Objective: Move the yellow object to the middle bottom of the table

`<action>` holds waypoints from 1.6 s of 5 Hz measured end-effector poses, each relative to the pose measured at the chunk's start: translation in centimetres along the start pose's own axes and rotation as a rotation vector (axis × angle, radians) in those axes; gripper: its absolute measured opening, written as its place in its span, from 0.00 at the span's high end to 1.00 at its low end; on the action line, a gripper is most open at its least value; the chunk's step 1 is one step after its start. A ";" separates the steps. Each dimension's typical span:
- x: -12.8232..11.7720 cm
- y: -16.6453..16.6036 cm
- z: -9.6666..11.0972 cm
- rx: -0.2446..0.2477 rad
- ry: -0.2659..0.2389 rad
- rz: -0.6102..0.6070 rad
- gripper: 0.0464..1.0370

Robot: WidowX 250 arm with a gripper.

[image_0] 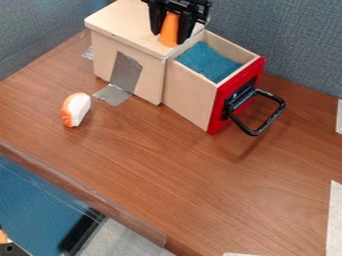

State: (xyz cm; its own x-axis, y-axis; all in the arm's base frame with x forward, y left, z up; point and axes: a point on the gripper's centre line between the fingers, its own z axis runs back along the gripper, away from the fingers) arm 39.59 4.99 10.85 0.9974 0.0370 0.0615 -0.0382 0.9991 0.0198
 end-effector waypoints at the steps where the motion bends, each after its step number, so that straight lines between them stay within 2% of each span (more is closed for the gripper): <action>1: -3.3 -0.8 0.5 -0.044 0.015 -0.048 0.42; 2: -6.7 0.7 0.4 -0.057 0.029 -0.055 0.42; 3: -9.6 0.9 -1.4 -0.045 0.070 -0.111 0.42; 5: -13.8 0.6 -6.1 0.051 0.159 -0.182 0.42; 6: -15.4 0.2 -8.0 0.099 0.180 -0.209 0.42; 7: -15.9 1.1 -9.6 0.123 0.196 -0.226 0.42; 8: -15.8 1.7 -9.9 0.154 0.182 -0.197 0.35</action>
State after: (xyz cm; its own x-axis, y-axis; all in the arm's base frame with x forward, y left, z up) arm 24.32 6.35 0.07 0.9805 -0.1396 -0.1383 0.1619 0.9728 0.1657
